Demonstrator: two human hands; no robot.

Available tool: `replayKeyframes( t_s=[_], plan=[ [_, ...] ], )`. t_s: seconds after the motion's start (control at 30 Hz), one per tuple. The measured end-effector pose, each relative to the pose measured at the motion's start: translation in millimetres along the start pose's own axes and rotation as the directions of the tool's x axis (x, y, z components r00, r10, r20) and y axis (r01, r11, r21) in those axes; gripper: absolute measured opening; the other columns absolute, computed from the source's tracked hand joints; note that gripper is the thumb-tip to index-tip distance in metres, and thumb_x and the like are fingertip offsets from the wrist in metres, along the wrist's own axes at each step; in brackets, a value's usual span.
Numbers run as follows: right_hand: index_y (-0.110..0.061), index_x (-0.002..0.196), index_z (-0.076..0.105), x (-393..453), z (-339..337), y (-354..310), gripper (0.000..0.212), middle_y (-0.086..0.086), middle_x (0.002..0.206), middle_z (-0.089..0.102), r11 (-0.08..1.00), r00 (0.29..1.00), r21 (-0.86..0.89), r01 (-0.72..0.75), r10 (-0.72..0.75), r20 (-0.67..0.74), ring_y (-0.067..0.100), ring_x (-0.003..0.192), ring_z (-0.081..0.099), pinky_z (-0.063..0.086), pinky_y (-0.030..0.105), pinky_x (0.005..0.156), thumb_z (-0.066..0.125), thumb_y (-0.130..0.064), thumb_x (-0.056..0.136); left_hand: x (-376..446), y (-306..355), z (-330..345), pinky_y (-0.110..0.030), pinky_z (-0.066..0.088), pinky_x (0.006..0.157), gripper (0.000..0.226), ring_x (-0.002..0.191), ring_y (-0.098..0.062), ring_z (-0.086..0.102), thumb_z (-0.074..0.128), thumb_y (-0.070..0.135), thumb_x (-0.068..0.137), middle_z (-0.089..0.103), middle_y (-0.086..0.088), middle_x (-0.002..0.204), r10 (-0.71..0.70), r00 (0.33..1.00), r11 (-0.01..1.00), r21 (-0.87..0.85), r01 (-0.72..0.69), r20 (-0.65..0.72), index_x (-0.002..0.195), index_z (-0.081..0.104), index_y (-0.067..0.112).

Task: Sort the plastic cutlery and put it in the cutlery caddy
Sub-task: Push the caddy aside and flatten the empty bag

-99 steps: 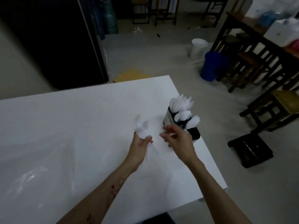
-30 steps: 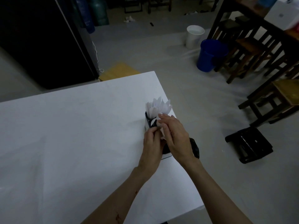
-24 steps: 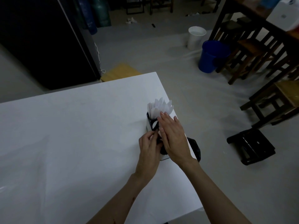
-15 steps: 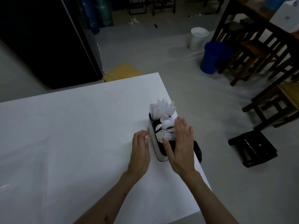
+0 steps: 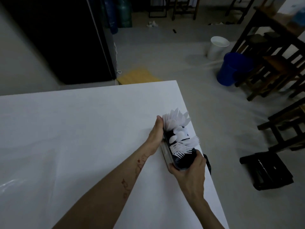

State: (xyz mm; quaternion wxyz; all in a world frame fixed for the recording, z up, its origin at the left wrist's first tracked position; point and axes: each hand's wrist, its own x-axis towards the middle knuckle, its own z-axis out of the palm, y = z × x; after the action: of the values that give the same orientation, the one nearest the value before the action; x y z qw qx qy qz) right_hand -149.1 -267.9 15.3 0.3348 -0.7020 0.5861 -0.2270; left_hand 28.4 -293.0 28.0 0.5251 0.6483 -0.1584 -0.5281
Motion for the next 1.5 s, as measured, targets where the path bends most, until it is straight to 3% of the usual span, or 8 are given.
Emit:
replayKeyframes(
  t_s=[0.27,0.73,0.9,1.03,1.17,1.3,1.4,1.5],
  plan=[
    [-0.027,0.138,0.039,84.1,42.2,-81.8,0.092,-0.001,0.125,0.03,0.953,0.915,0.148,0.265,-0.297,0.274,0.017,0.11,0.047,0.034,-0.007,0.077,0.084,-0.004,0.061,-25.5,52.9,-85.7,-0.036,0.041,0.105,0.063,0.105,-0.01,0.053,0.008,0.059,0.096,0.059,0.011,0.115,0.062,0.946,0.893,-0.406,-0.195,-0.318,0.134,0.046,0.026],
    [-0.024,0.148,0.033,190.7,150.9,-217.0,0.104,0.003,0.143,0.044,0.928,0.653,0.084,0.364,-0.318,0.687,0.027,0.13,0.042,0.044,0.041,0.104,0.079,0.007,0.061,12.5,68.5,-209.8,-0.036,0.037,0.111,0.07,0.124,-0.016,0.045,0.01,0.057,0.098,0.048,0.002,0.132,0.041,0.846,0.778,-0.515,-0.361,-0.531,0.141,0.043,0.013],
    [-0.023,0.155,0.019,187.3,161.4,-202.2,0.106,0.004,0.153,0.034,0.939,0.691,0.095,0.331,-0.309,0.653,0.024,0.139,0.034,0.036,0.035,0.111,0.072,0.01,0.069,7.7,56.7,-209.3,-0.039,0.033,0.112,0.064,0.13,-0.021,0.045,0.006,0.058,0.097,0.05,0.013,0.123,0.05,0.874,0.859,-0.426,-0.284,-0.483,0.142,0.041,0.03],
    [-0.019,0.156,0.004,158.2,176.4,-182.7,0.102,0.006,0.156,0.029,0.969,0.837,0.163,0.184,-0.241,0.491,0.025,0.141,0.033,0.037,0.044,0.113,0.066,0.006,0.079,-15.2,46.0,-214.8,-0.04,0.024,0.116,0.064,0.141,-0.02,0.028,0.006,0.058,0.097,0.03,0.007,0.153,0.038,0.883,0.938,-0.287,-0.192,-0.467,0.15,0.022,0.028],
    [-0.009,0.14,0.038,67.3,188.0,-155.9,0.06,0.013,0.133,0.052,0.971,0.957,0.23,-0.069,-0.001,0.292,0.028,0.115,0.057,0.046,0.038,0.1,0.059,0.001,0.085,-67.1,4.4,-237.4,-0.032,0.021,0.118,0.055,0.138,-0.007,0.032,0.022,0.053,0.099,0.036,0.009,0.151,0.165,0.795,0.981,0.016,-0.193,-0.584,0.145,0.036,0.026],
    [-0.014,0.111,0.059,-52.8,203.9,-138.5,0.027,0.003,0.091,0.069,0.978,0.739,0.171,0.123,-0.205,0.642,0.022,0.079,0.066,0.05,0.023,0.071,0.061,-0.003,0.087,-145.8,-61.0,-279.3,-0.031,0.03,0.114,0.033,0.137,-0.011,0.037,0.038,0.022,0.102,0.05,0.003,0.14,0.398,0.529,0.914,0.377,-0.152,-0.749,0.132,0.052,0.018],
    [-0.015,0.12,0.053,-129.4,230.9,-151.7,0.032,0.0,0.099,0.065,0.985,0.518,0.107,0.136,-0.163,0.84,0.015,0.085,0.065,0.045,0.01,0.066,0.065,-0.023,0.092,-198.8,-117.1,-334.9,-0.045,0.027,0.116,0.036,0.146,-0.024,0.018,0.044,0.012,0.099,0.04,-0.007,0.148,0.532,0.366,0.791,0.602,0.108,-0.764,0.134,0.048,0.01],
    [-0.012,0.127,0.046,-186.6,260.7,-177.8,0.049,0.003,0.106,0.062,0.999,0.474,0.018,0.034,-0.032,0.88,0.019,0.096,0.061,0.047,0.024,0.082,0.067,-0.037,0.09,-237.5,-153.3,-386.5,-0.057,0.011,0.114,0.046,0.146,-0.038,0.01,0.048,0.018,0.097,0.03,-0.015,0.154,0.453,0.429,0.654,0.618,0.436,-0.781,0.142,0.041,0.01]
  ],
)
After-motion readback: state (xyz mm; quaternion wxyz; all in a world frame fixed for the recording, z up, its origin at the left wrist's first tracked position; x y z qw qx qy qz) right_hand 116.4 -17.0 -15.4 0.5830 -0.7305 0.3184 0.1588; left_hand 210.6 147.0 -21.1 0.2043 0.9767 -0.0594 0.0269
